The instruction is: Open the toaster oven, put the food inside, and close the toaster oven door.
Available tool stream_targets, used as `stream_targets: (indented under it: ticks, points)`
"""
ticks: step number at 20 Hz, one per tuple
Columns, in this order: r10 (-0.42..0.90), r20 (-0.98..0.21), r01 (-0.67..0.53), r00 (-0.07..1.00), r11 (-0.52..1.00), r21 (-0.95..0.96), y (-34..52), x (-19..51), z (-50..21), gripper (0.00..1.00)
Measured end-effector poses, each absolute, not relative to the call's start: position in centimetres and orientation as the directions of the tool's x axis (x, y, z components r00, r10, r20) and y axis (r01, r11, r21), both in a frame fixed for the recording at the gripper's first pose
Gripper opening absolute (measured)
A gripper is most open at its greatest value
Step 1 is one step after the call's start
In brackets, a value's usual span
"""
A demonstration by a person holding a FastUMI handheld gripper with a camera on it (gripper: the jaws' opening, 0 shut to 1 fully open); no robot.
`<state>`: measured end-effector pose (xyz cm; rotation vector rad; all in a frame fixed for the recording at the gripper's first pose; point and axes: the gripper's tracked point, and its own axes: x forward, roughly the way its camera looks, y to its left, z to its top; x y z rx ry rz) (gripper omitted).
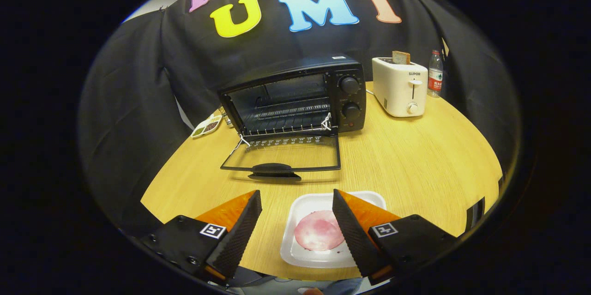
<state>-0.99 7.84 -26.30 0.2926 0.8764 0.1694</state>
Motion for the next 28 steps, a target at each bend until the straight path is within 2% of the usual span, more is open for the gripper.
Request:
stream_targets:
  ticks: [7,12,18,22,23,25,28]
  points:
    - [0.409,-0.792,-0.033,0.454,0.896,0.443,3.7,-2.0,-27.0,0.98]
    - [0.426,-0.835,-0.029,0.349,0.895,0.444,0.8,-1.7,-29.4,0.98]
    - [0.445,-0.886,-0.040,0.128,0.895,0.444,-0.5,-4.9,-33.0,0.99]
    - [0.461,-0.887,-0.024,0.041,0.887,0.460,-0.1,-6.0,-34.1,0.99]
    - [0.466,-0.884,-0.016,0.047,0.885,0.466,0.0,-5.6,-34.1,0.98]
    - [0.462,-0.887,0.002,0.018,0.887,0.462,-0.2,-5.6,-34.5,0.91]
    - [0.453,-0.891,0.028,-0.018,0.891,0.453,-0.7,-5.6,-35.1,0.59]
